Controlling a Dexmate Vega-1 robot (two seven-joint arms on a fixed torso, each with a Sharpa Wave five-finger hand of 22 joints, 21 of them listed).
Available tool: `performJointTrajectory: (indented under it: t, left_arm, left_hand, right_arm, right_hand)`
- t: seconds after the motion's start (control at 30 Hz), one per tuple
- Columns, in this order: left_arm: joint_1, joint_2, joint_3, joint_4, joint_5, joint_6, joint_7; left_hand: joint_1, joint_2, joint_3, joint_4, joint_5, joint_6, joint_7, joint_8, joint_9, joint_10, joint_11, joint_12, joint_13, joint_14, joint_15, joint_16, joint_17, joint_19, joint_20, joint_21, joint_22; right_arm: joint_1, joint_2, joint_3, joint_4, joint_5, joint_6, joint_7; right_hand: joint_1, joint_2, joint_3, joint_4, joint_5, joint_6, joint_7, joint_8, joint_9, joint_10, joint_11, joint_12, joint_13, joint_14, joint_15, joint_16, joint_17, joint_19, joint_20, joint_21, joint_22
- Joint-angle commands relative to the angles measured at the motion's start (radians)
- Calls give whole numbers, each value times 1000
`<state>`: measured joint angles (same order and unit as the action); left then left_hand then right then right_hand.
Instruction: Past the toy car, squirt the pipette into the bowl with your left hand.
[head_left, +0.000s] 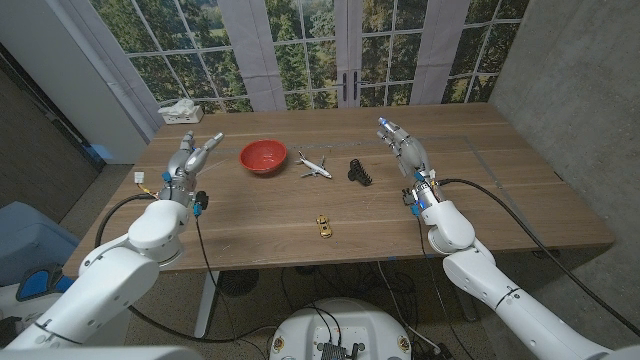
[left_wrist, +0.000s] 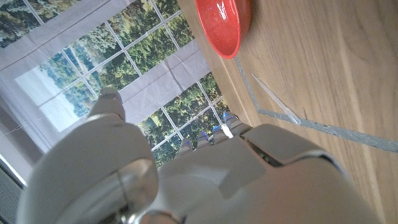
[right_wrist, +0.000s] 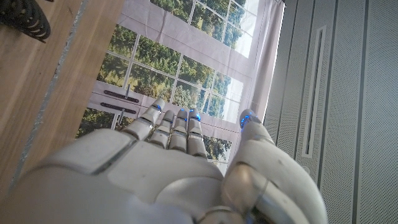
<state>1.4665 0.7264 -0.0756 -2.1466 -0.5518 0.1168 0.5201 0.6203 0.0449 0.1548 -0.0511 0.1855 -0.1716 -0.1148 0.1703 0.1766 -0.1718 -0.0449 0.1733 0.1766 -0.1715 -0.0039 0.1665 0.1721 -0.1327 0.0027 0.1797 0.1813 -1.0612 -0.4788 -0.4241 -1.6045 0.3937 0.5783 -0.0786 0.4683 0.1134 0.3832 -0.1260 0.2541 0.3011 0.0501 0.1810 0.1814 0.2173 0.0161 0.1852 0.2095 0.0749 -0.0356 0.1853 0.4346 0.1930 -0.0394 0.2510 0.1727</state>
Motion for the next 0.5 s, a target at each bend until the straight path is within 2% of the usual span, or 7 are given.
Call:
performJointTrajectory:
  t: [0.03,0.07,0.13,0.27,0.37,0.5]
  left_arm:
    - [-33,-12,0,129,-4,-218,-244]
    - [-39,-20,2,140,-15,-237,-262]
    - [-57,-31,9,172,-56,-282,-326]
    - [-88,-51,31,218,-97,-346,-397]
    - [-120,-66,54,266,-147,-400,-481]
    - [-151,-77,79,297,-204,-427,-543]
  left_hand:
    - [-21,1,-2,6,-1,-49,-12,5,0,-171,-14,3,0,-156,-9,2,1,-29,1,-1,3]
    - [-23,0,-3,7,-2,-50,-12,6,0,-172,-14,3,0,-157,-9,3,1,-32,0,-1,3]
    - [-54,4,-10,13,-1,-35,-12,14,-1,-144,-32,17,-1,-133,-28,15,0,4,-19,19,3]
    - [-84,24,-9,20,3,5,-17,24,-4,-99,-53,29,-3,-91,-51,24,-1,52,-35,36,1]
    - [-103,36,-9,24,5,32,-6,28,-5,-82,-57,29,-4,-78,-56,23,-1,80,-43,43,-1]
    - [-149,79,-4,48,8,70,10,29,-7,-49,-66,30,-5,-54,-72,26,3,111,-55,47,-2]
  right_arm:
    - [15,10,-4,23,7,10,12]
    - [17,11,-5,25,11,11,15]
    - [19,14,-4,29,15,14,17]
    - [19,17,-1,36,28,25,25]
    - [17,18,3,38,31,36,25]
    - [11,23,10,40,33,50,19]
  right_hand:
    - [-13,-7,-11,-1,-7,-1,9,5,2,0,7,3,1,0,3,6,-4,8,-30,-9,-1]
    - [-15,-7,-12,0,-7,-1,9,5,2,-1,8,3,0,0,3,6,-5,8,-30,-9,-1]
    - [-23,-9,-16,3,-10,-1,9,5,2,0,7,4,-1,1,5,7,-7,9,-30,-10,-1]
    - [-49,-6,-27,16,-19,0,7,7,2,-1,6,5,-3,2,1,9,-12,14,-28,-12,0]
    - [-61,-4,-31,22,-22,0,6,7,2,0,5,6,-4,2,1,10,-14,17,-27,-13,0]
    - [-87,2,-39,37,-30,2,3,8,3,2,4,7,-6,4,-6,13,-18,24,-35,-14,0]
